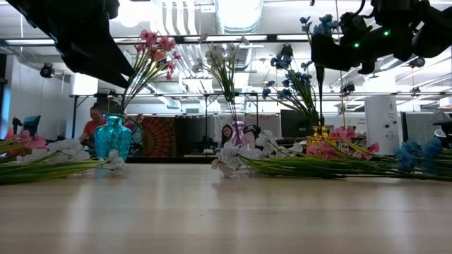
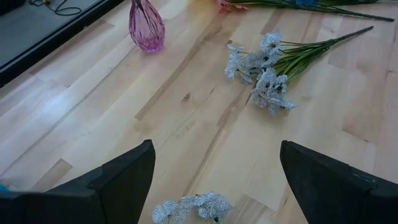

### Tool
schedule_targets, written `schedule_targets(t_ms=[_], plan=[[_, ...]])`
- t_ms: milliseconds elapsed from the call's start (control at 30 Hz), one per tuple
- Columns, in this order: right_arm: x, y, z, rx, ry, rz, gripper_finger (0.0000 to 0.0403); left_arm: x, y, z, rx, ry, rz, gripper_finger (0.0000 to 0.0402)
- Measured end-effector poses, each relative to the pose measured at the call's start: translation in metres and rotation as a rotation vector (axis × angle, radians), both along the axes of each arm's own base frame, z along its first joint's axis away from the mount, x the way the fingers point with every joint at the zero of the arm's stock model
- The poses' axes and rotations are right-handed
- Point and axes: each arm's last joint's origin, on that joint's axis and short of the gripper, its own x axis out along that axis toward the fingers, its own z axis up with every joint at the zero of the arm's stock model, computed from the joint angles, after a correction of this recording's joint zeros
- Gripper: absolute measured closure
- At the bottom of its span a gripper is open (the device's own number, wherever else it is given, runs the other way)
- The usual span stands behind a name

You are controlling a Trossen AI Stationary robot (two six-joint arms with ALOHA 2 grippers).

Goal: Sort flowers into vase by color
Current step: Put the bottom blue flowers into the yellow vase

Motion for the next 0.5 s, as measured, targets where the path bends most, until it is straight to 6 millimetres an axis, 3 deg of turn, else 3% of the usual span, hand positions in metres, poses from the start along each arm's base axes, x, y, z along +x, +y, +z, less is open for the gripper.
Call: schedule_targets(t_ms=[500], plan=[[0.0000, -0.0001, -0.0009, 0.014, -0.012, -0.003, 0.0362, 0.0000, 0.0000, 0.0000, 0.000, 0.000, 0.000, 0.0075]])
